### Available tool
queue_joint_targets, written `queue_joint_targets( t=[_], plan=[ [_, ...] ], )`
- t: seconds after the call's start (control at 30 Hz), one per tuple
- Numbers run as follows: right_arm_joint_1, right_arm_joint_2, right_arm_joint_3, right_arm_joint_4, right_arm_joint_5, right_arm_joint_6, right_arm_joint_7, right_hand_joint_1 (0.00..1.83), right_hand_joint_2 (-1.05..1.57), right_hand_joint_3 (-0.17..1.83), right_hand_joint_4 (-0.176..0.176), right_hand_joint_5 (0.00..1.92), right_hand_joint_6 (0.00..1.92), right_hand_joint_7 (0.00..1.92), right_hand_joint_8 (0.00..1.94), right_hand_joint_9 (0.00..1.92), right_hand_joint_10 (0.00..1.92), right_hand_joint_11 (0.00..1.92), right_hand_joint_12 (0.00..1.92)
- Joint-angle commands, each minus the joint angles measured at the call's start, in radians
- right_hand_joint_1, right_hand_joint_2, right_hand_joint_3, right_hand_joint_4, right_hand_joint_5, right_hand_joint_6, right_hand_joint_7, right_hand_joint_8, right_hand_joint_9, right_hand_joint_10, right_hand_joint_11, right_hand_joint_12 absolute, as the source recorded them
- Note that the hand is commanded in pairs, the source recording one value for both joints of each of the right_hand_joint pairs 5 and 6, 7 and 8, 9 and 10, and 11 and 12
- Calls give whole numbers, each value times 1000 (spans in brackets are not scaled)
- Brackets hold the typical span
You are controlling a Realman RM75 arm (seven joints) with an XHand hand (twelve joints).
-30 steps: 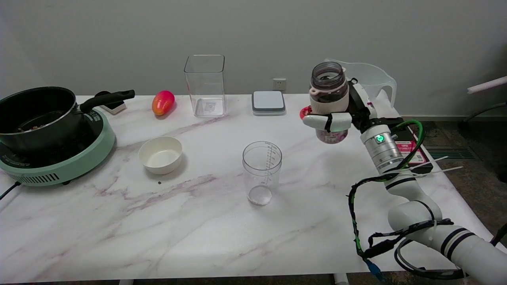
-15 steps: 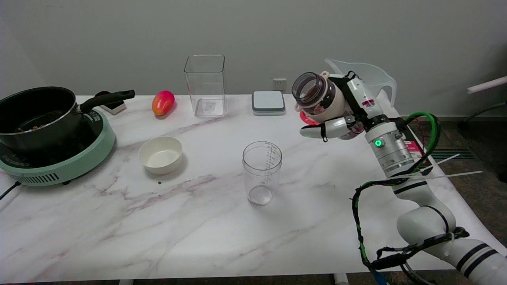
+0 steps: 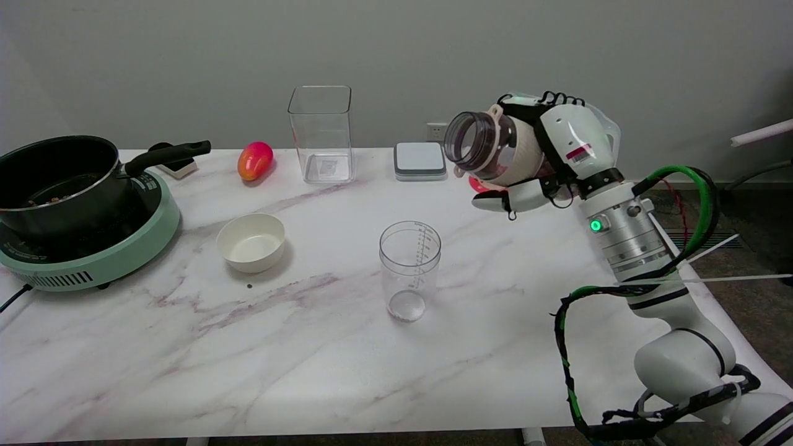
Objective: Pour the content into the transparent cup.
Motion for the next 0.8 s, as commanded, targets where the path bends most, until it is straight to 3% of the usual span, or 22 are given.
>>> queue_joint_targets(
  t=[0.03, 0.8],
  plan=[
    [-54, 1, -159, 54, -38, 154, -394, 1272, 1489, 279, 0, 1880, 1880, 1852, 1852, 1569, 1569, 1336, 1336],
    [-51, 54, -92, -6, -184, 127, -418, 1262, 1503, 273, 0, 1901, 1901, 1859, 1859, 1570, 1570, 1342, 1342]
  ],
)
